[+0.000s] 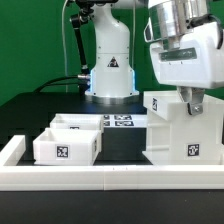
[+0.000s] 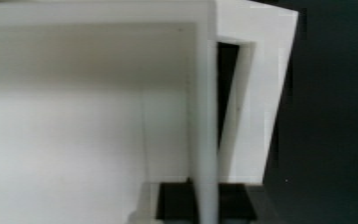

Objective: Assemble drawer

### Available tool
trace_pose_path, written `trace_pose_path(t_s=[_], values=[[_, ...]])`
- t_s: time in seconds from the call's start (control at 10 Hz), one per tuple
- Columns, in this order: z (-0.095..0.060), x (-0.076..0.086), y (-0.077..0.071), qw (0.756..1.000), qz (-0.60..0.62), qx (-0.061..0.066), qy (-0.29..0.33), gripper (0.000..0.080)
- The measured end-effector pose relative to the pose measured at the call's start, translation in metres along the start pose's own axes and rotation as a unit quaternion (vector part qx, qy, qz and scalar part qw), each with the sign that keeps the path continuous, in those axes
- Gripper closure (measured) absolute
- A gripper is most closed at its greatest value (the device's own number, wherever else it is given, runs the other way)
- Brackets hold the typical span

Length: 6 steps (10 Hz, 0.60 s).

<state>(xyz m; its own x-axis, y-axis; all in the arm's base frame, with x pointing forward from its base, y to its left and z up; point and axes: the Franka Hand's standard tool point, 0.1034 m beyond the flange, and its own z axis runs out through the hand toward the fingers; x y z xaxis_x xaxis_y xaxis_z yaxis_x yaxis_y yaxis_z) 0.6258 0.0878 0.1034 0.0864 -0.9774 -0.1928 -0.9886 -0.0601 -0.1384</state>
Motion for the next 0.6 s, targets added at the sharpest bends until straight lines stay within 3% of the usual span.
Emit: trace_pose_path(t_s=[0.4, 0.6], values=[[0.005, 0.0, -0.018, 0.999, 0.051, 0.009, -0.003, 0.0758], [0.004, 0.0, -0.018, 0.999, 0.047, 0.01, -0.003, 0.0751]])
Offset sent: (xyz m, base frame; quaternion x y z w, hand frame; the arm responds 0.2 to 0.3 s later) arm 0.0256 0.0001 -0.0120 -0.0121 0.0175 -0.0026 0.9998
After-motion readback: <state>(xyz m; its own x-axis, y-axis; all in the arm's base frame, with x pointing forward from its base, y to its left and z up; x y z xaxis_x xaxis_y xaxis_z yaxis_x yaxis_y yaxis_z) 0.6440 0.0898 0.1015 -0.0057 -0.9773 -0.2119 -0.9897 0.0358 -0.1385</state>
